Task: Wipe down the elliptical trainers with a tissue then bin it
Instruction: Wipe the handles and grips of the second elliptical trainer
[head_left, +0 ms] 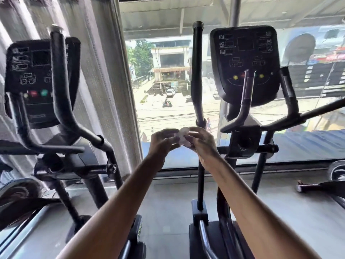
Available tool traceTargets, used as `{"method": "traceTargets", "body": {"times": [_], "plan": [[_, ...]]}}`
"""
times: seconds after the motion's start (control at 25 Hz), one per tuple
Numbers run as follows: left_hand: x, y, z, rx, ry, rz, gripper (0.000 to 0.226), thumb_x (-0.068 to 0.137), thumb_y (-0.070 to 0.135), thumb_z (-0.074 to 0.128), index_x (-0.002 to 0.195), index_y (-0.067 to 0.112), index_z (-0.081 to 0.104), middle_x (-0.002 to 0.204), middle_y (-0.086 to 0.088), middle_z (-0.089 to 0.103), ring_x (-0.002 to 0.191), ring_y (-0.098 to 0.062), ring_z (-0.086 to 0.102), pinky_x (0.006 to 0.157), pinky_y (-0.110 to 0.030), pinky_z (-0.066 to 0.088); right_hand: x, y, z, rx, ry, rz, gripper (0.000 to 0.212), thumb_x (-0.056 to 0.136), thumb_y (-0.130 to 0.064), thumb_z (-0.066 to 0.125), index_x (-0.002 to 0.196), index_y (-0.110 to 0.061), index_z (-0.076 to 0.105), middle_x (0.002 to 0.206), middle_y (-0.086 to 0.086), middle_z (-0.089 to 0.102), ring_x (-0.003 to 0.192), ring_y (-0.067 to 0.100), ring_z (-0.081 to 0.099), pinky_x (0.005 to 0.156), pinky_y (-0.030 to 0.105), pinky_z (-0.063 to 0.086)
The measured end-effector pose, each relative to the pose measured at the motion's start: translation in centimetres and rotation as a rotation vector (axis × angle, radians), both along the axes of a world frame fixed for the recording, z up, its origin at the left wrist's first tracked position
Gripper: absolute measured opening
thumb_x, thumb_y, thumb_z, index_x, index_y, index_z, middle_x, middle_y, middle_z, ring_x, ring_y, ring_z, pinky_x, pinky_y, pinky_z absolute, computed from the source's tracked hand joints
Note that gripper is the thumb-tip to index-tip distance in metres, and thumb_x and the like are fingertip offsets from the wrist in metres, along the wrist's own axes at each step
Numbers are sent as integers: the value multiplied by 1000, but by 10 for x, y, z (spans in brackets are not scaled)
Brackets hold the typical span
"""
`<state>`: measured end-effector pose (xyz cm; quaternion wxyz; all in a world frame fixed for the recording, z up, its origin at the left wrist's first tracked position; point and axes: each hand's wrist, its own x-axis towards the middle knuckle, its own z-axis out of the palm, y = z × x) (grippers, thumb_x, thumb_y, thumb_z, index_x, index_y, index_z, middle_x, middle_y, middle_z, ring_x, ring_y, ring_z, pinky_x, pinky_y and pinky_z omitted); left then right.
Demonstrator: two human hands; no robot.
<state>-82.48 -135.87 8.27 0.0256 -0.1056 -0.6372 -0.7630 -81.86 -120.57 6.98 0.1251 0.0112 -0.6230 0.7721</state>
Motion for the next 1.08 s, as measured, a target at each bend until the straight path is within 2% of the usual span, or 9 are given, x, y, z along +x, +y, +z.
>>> {"method": "traceTargets", "body": {"times": [0.08, 0.16, 0.24, 0.4, 0.52, 0.6, 0.76, 0.92, 1.08], "plan": [[14, -14, -4, -1, -60, 69, 17, 81, -7, 71, 90, 6, 75, 71, -7, 73, 71, -23, 70, 64, -24, 60, 13, -9, -13, 258, 116, 18, 42, 84, 8, 71, 115, -20, 66, 121, 4, 69, 104, 20, 70, 84, 35, 61], [26, -26, -9, 2, -122, 99, 21, 88, -13, 63, 89, 3, 75, 70, -9, 74, 70, -23, 70, 65, -23, 61, 27, -16, -22, 559, 256, 8, 53, 83, 10, 70, 119, -29, 63, 131, -4, 59, 107, 9, 65, 85, 21, 57], [38, -37, -11, 20, -157, 79, 21, 89, -15, 60, 91, 0, 75, 71, -10, 75, 68, -21, 72, 64, -22, 60, 35, -21, -24, 733, 358, -26, 45, 85, 3, 74, 117, -28, 69, 127, -4, 56, 101, 6, 62, 79, 14, 54], [61, -55, -7, 69, -213, 13, 21, 88, -13, 64, 84, 1, 79, 81, -14, 77, 77, -23, 76, 69, -21, 60, 45, -27, -20, 730, 415, -27, 16, 87, -15, 79, 96, -29, 79, 106, -5, 68, 86, 9, 67, 72, 18, 53], [78, -62, -4, 46, -218, -33, 22, 88, -13, 65, 86, 3, 81, 88, -12, 79, 84, -20, 77, 73, -19, 59, 49, -28, -22, 835, 470, 55, 31, 86, -4, 75, 110, -23, 78, 123, -4, 65, 105, 11, 64, 79, 24, 57], [85, -65, -3, 101, -252, 13, 18, 89, -13, 64, 96, -2, 75, 85, -10, 78, 81, -17, 75, 73, -20, 60, 53, -29, -22, 860, 525, 126, 44, 82, 3, 73, 119, -21, 74, 128, -3, 62, 107, 13, 63, 77, 26, 59], [105, -72, -2, 47, -257, 73, 16, 86, -10, 71, 99, -2, 75, 84, -8, 78, 79, -13, 75, 73, -20, 60, 66, -32, -16, 837, 598, 196, 35, 85, -25, 79, 120, -24, 73, 132, -4, 57, 109, 8, 59, 70, 18, 56], [127, -81, 1, -8, -277, 143, 19, 83, -10, 74, 101, -4, 73, 83, -10, 77, 78, -16, 75, 70, -20, 61, 72, -39, -14, 865, 617, 294, 35, 84, -20, 64, 117, -17, 76, 126, 1, 65, 100, 10, 61, 79, 23, 53], [143, -93, 9, -29, -300, 156, 17, 85, -12, 71, 99, -2, 74, 82, -11, 77, 76, -17, 75, 69, -21, 62, 76, -55, -14, 893, 669, 347, 24, 90, -33, 75, 109, -18, 79, 117, -2, 69, 101, 9, 63, 78, 21, 45]]}}
